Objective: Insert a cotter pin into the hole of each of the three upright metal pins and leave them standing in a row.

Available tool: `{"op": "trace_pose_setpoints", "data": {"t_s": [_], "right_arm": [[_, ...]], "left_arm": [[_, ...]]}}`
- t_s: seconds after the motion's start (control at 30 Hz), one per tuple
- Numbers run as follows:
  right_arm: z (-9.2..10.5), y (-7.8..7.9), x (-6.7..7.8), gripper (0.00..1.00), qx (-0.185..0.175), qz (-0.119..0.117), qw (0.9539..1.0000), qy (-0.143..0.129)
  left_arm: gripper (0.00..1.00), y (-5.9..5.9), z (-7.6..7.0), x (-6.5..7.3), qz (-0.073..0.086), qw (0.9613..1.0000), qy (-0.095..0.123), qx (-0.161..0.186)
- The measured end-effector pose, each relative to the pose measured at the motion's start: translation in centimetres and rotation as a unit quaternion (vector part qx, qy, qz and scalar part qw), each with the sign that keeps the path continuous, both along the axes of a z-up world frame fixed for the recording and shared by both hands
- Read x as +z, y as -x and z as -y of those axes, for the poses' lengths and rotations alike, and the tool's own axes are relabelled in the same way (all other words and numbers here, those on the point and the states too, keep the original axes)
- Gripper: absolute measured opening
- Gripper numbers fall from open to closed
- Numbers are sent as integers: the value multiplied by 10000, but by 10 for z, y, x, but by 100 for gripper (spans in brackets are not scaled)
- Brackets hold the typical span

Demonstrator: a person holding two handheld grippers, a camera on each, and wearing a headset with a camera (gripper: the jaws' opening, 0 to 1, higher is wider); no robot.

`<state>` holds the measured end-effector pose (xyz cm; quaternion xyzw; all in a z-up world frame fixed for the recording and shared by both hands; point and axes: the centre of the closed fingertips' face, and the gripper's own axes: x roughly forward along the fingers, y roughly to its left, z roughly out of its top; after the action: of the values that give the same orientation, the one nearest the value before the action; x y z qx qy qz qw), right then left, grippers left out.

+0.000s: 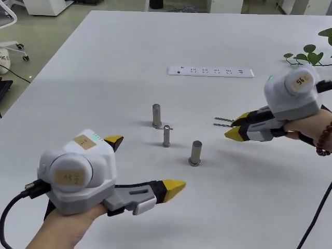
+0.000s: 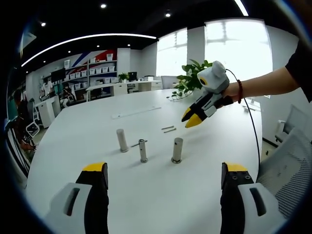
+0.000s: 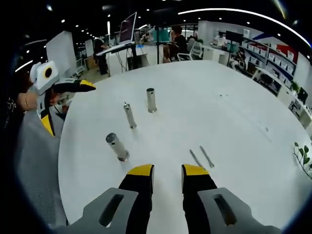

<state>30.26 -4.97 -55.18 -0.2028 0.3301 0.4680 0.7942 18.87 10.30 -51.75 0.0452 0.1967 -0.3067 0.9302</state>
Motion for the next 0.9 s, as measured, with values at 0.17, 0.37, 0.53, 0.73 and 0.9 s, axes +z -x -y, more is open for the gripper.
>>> {"op": "trace_pose_setpoints", "data": {"t_s": [0.17, 0.37, 0.53, 0.73, 0.9], "right_arm": [[8, -17, -9, 17, -99, -78, 9997, 196], [10, -39, -28, 15, -85, -164, 9991, 382], [15, -51, -43, 14, -42, -238, 9978, 624], [14, -59, -52, 14, 88, -381, 9962, 775], [16, -65, -59, 13, 165, -477, 9941, 956]], "left_arm": [[99, -2, -1, -2, -12, 10000, -9, 31], [99, -3, 1, -4, 3, 10000, -4, 1], [99, -4, 3, -5, 57, 10000, 7, -21], [99, -3, 4, -9, -16, 9999, 32, -95], [99, -4, 3, -10, -68, 9999, 74, -76]]}}
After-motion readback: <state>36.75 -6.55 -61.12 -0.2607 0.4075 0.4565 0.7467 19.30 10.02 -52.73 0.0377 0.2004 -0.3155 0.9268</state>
